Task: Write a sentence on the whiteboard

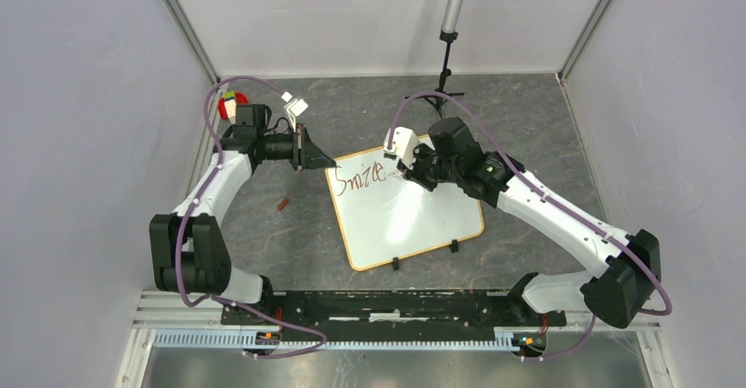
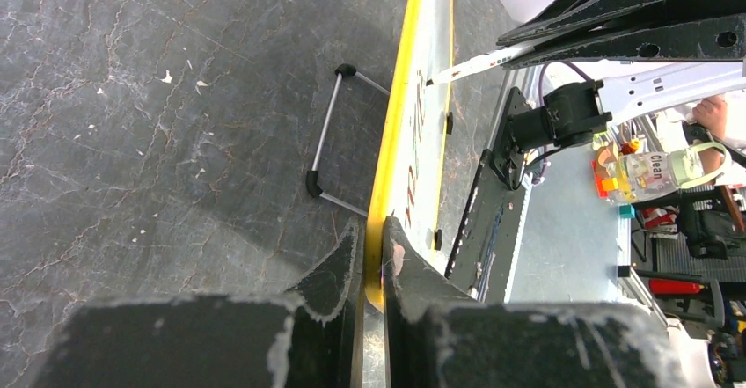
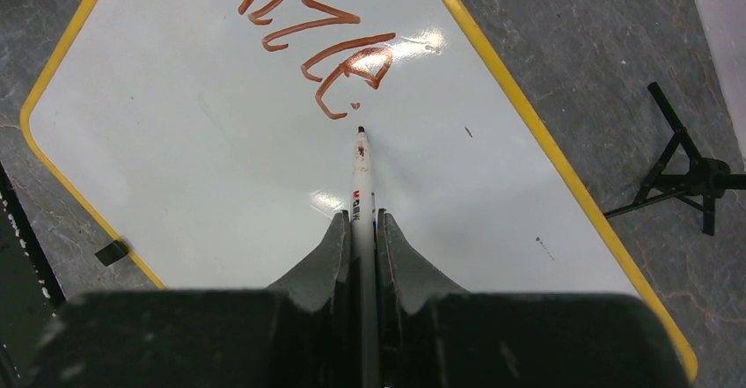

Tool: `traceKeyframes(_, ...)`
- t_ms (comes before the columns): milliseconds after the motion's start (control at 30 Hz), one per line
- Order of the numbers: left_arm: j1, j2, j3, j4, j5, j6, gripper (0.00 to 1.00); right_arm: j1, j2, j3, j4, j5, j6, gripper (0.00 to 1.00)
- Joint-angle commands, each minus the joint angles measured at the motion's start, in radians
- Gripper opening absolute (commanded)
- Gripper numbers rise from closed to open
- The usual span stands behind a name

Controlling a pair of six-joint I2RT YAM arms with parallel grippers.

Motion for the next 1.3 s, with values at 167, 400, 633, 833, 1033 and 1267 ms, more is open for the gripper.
traceKeyframes(167,-0.015,0.008,0.011,0.020,-0.010,-0.022,0.02,0.002,-0.041,-0.031,0.003,-0.075,-0.012,0.00)
traceKeyframes(400,-0.014,0.007,0.013,0.020,-0.009,-0.024,0.02,-0.011,-0.076,-0.028,0.014,-0.056,0.000,0.00)
traceKeyframes(633,-0.014,0.007,0.012,0.020,-0.006,-0.026,0.03,-0.054,-0.080,-0.034,0.063,-0.005,0.028,0.00)
traceKeyframes(833,-0.015,0.007,0.013,0.019,-0.006,-0.026,0.03,-0.059,-0.067,-0.012,0.081,0.008,0.042,0.00)
traceKeyframes(1033,-0.015,0.009,0.014,0.020,-0.005,-0.026,0.03,-0.060,-0.045,-0.004,0.086,0.027,0.043,0.00)
traceKeyframes(1267,-0.016,0.005,0.014,0.020,-0.005,-0.025,0.02,-0.060,-0.021,0.010,0.093,0.018,0.043,0.00)
